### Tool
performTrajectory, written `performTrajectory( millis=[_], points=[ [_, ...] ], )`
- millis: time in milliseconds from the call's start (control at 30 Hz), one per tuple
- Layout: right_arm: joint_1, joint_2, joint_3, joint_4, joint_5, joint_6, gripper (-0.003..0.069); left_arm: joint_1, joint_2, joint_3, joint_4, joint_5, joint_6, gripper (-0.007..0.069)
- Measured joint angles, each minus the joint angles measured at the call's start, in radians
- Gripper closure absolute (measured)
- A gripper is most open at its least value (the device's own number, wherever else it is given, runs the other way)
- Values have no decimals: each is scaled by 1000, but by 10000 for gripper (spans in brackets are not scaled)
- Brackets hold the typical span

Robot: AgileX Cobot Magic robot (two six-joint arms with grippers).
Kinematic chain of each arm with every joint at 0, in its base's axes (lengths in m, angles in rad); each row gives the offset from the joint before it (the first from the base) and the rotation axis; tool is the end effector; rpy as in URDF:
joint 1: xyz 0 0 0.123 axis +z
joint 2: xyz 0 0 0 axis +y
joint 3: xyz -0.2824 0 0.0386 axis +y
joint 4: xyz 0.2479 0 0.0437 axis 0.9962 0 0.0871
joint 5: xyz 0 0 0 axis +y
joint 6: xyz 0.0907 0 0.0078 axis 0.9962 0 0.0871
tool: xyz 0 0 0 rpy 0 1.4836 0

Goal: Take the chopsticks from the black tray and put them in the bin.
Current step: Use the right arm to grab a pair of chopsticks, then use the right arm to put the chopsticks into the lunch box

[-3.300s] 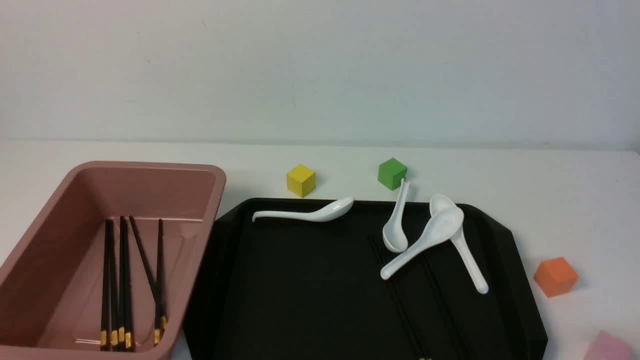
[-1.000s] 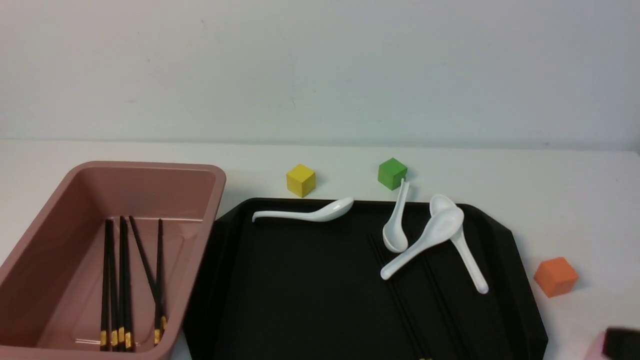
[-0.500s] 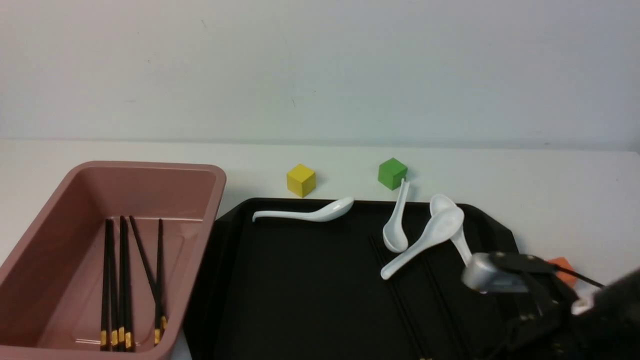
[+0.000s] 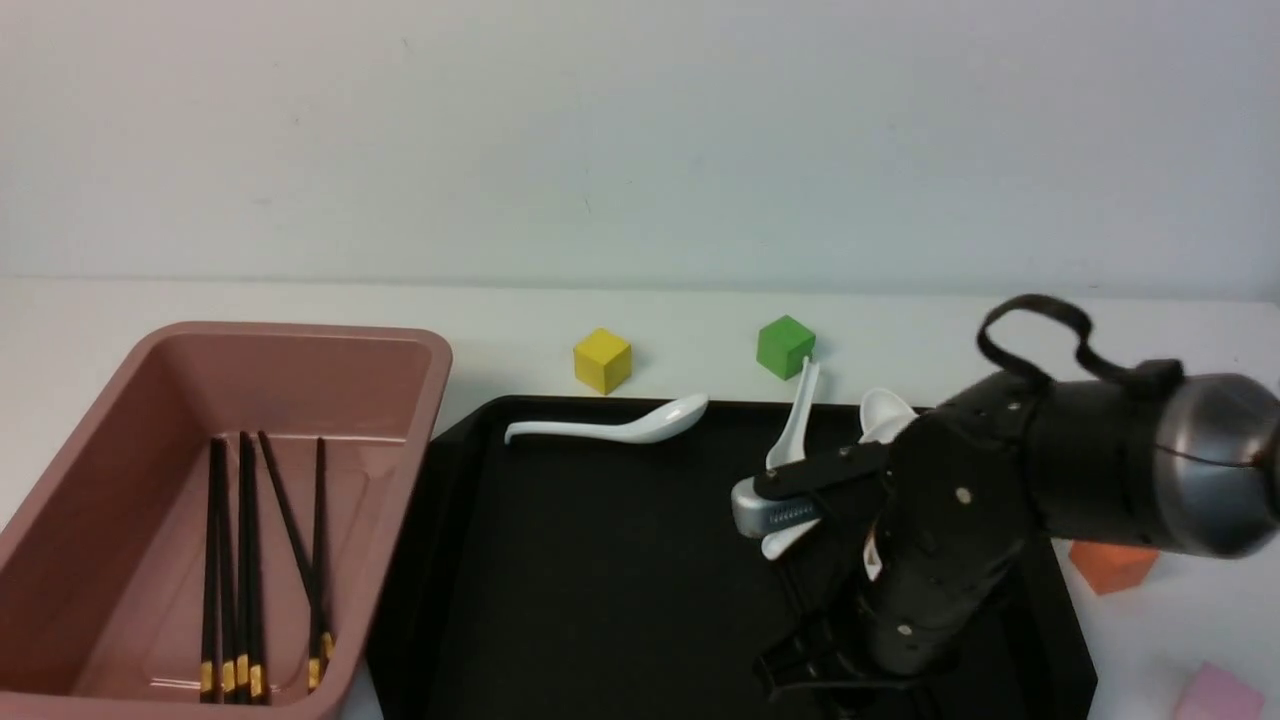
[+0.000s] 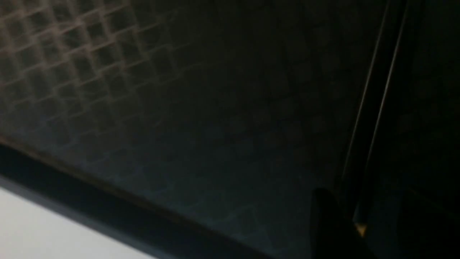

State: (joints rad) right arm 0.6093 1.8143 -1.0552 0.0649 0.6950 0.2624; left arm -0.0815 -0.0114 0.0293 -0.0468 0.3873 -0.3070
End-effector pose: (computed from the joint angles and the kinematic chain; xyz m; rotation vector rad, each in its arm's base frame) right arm 0.2716 0.1942 0.1598 -0.4458 2.9368 0.1911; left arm 0.0519 -0.0059 0.1691 -0.2426 1.8848 -0.3111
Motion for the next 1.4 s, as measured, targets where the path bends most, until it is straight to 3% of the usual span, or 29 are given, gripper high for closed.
performTrajectory(
  millis=[233,433,567,767,1033,1200,1400],
  points=[
    [0,72,-36,-16,13,12,377,0,0,0,0,0,0,529],
    [-1,78,-43,-21,32,9,526,0,0,0,0,1,0,521],
    [-1,73,-53,17,44,-20,523,0,0,0,0,1,0,516],
    [26,67,-148,205,152,-190,522,0,0,0,0,1,0,511],
    [89,49,-438,343,248,-248,522,0,0,0,0,1,0,503],
    [148,68,-641,437,157,-262,522,0,0,0,0,1,0,498],
    [247,200,-767,553,-121,-273,522,0,0,0,0,1,0,492]
  ],
)
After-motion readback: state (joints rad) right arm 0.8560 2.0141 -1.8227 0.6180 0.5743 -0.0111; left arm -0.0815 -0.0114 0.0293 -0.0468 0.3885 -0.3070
